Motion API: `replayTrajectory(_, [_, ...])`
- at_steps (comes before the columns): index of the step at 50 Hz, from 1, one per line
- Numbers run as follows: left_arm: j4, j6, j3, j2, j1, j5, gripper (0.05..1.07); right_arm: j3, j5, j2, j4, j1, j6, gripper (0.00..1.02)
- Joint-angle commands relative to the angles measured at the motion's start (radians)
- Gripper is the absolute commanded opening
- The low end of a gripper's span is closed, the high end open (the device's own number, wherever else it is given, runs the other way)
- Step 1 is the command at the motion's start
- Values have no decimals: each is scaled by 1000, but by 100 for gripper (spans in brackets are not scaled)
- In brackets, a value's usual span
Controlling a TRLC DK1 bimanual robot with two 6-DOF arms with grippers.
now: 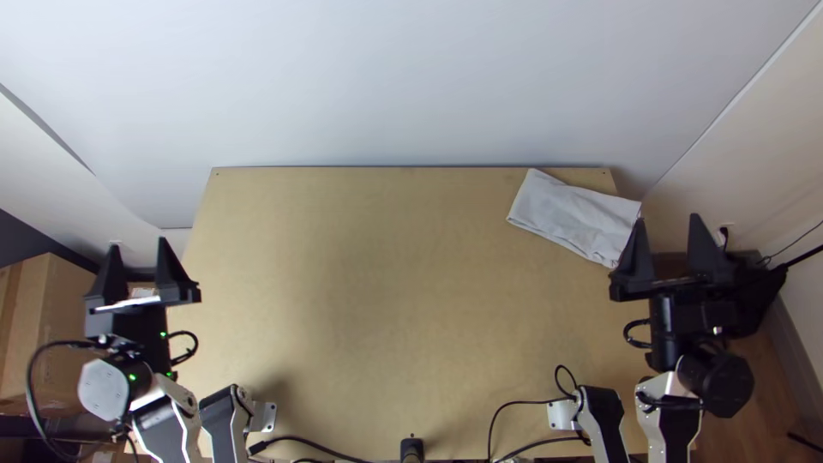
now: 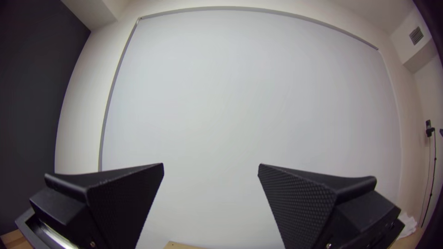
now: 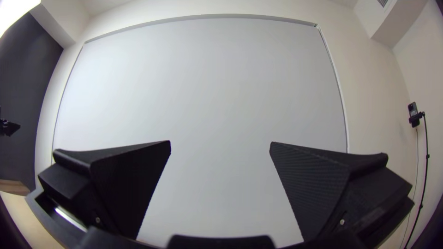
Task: Fold the t-shirt
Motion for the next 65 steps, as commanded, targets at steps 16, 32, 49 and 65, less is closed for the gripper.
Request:
replayTrajectory(16, [45, 42, -340, -262, -10, 11, 103, -367, 33, -170, 39, 37, -15, 99])
replayTrajectory(32, [43, 77, -522, -260, -52, 13, 103, -583, 126, -390, -26, 86, 77, 99])
replayTrajectory(49, [-158, 81, -522, -259, -195, -3, 103, -578, 170, -389, -388, 63, 65, 99])
replayTrajectory(65, [-158, 81, -522, -260, -193, -3, 103, -578, 170, -389, -388, 66, 65, 99])
